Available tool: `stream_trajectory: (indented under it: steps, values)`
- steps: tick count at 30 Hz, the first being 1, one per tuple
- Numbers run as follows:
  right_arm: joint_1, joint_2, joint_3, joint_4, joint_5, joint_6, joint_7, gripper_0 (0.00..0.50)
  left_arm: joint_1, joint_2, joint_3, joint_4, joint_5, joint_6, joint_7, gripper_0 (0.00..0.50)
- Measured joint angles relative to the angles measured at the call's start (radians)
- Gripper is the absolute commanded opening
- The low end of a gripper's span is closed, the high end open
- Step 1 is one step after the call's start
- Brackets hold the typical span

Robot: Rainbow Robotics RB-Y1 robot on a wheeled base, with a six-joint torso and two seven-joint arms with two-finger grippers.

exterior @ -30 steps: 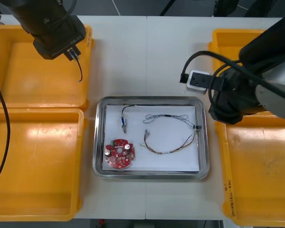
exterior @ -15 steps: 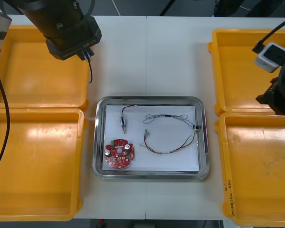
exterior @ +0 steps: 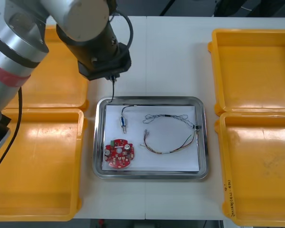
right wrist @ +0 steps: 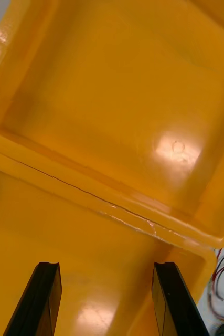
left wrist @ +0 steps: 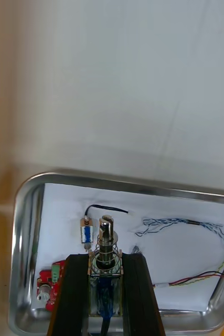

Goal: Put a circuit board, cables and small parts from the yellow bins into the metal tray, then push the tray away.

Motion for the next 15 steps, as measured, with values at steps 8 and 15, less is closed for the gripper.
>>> stream_trajectory:
  steps: [8,15]
  values:
    - [0.068,0.015,-0.025,0.0,0.0,0.0,-0.185,0.5,0.024,-0.045,-0.115,0.0,-0.009,-0.046,0.0,0.001]
    - [0.127,0.018,-0.026,0.0,-0.008,0.0,-0.313,0.5,0.071,-0.071,-0.22,0.0,-0.082,-0.098,0.0,0.002]
